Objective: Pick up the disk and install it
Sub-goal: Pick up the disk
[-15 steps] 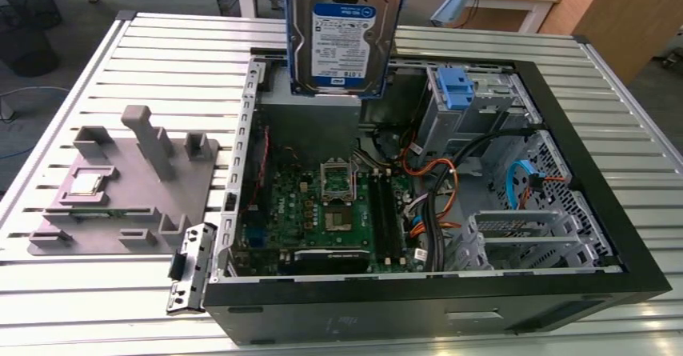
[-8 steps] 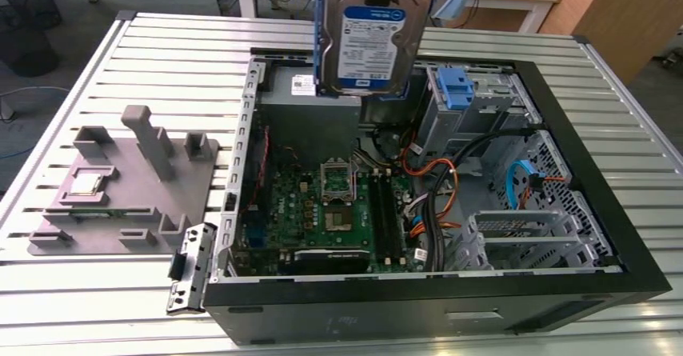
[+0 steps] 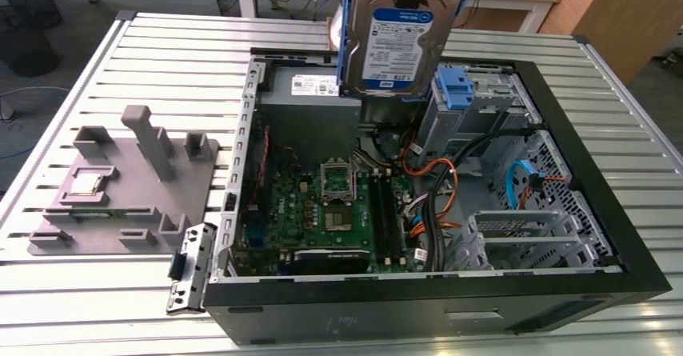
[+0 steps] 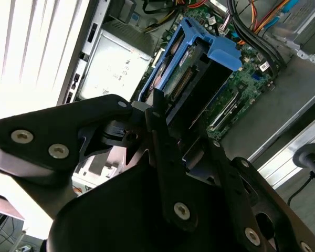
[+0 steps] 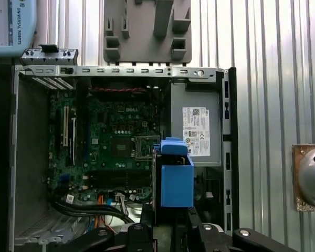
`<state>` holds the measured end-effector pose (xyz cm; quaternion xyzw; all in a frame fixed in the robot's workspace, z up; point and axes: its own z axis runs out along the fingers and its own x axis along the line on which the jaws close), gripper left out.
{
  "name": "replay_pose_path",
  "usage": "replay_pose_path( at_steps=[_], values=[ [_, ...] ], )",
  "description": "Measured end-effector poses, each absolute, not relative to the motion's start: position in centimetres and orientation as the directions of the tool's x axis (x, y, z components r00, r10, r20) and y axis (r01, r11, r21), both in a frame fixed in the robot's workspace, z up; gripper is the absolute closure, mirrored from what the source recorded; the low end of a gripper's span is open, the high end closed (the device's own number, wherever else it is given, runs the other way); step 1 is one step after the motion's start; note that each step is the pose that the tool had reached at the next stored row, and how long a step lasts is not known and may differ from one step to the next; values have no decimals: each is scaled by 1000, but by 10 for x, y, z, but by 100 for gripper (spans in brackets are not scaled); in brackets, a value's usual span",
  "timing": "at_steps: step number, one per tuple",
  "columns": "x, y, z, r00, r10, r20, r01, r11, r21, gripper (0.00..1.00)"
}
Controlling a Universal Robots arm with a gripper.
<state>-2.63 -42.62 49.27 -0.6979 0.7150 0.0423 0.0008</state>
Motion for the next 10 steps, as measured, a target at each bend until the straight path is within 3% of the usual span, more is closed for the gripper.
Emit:
replay_pose_path(
  at_steps=[10],
  values=[
    [-23,-426,493,-26,-998,-60,-998,22,59,65]
  ],
)
